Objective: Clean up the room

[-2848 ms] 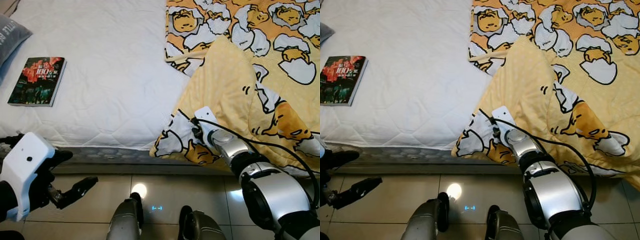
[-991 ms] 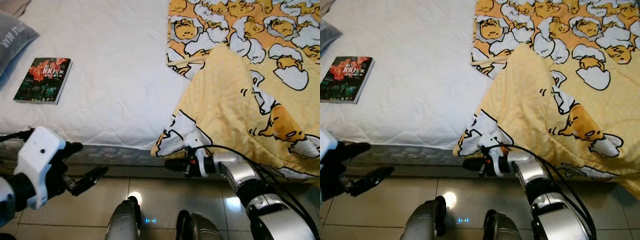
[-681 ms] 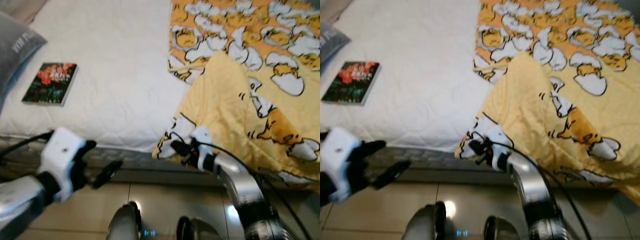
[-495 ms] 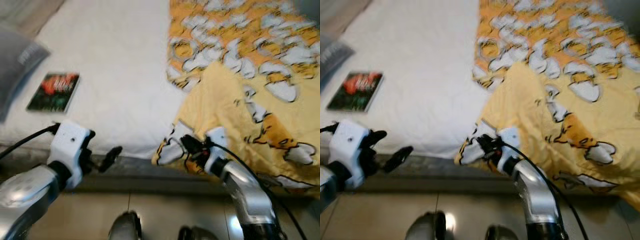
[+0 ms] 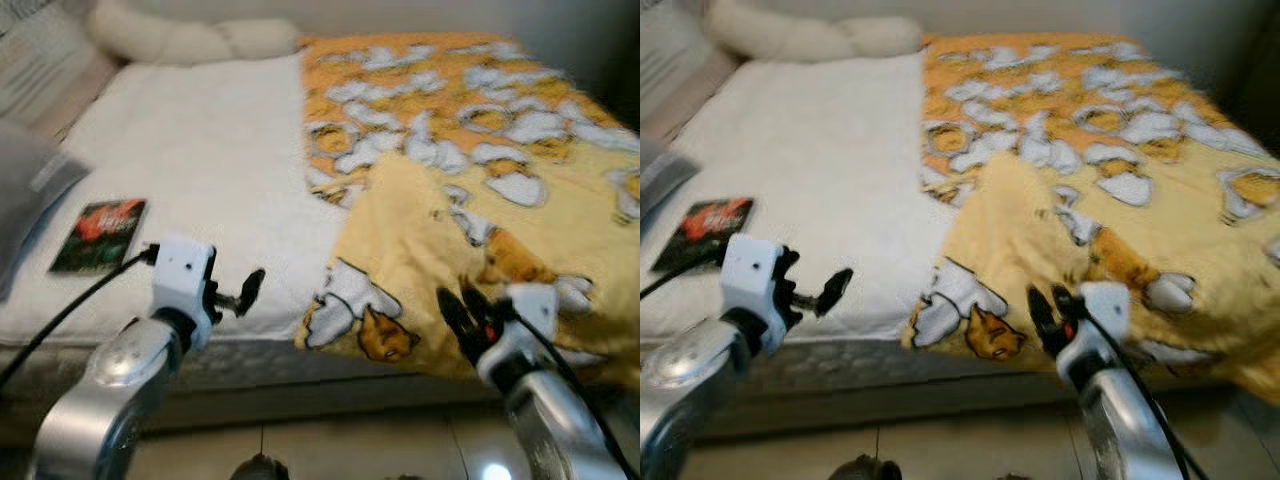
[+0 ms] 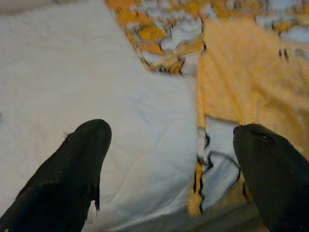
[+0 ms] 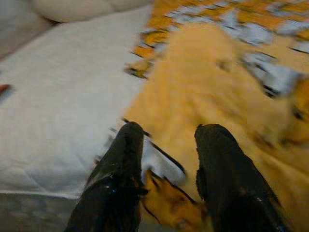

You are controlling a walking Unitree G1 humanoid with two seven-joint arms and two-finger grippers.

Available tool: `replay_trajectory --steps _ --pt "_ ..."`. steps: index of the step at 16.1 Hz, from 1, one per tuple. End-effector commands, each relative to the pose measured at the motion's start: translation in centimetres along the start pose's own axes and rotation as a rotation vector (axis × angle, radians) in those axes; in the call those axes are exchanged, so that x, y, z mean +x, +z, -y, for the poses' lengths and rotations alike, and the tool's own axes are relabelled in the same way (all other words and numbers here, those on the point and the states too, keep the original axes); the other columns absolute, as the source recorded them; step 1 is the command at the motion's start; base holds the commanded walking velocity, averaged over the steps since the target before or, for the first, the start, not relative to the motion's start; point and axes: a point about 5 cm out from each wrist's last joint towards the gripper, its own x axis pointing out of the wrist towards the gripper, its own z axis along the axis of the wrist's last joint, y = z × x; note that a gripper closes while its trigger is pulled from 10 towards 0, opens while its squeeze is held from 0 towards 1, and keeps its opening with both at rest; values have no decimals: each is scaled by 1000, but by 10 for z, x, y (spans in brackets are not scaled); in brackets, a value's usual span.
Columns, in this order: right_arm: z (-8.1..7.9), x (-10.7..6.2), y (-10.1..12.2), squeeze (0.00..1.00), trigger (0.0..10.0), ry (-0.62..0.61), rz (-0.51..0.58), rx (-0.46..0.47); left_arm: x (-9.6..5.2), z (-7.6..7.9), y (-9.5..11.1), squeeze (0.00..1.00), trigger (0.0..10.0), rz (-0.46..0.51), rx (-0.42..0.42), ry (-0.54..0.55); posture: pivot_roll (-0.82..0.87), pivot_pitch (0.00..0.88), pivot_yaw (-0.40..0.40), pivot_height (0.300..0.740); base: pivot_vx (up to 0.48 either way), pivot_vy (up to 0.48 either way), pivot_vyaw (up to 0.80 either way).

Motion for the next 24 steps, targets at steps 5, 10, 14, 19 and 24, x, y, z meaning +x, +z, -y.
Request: replay_trajectory --steps 5,10,14,19,24 --pt "-6 11 -2 0 10000 -18 -46 -19 -5 -7 -19 0 10000 -20 -4 98 20 0 15 740 0 338 0" --pt "-13 18 -7 0 10000 -7 -52 -16 -3 -10 -26 0 10000 -18 -2 120 18 0 15 740 0 409 0" --pt "-11 25 -3 0 10000 -5 -38 -22 3 -3 -25 0 10000 8 -9 89 21 0 7 740 0 0 0" --pt "-10 28 -5 0 10000 -7 -40 -10 11 -2 -20 0 10000 44 -12 80 15 0 15 740 0 0 0" --pt "-9 29 -5 0 10000 30 -59 -60 13 0 -23 0 10000 62 -36 84 16 0 5 740 0 0 88"
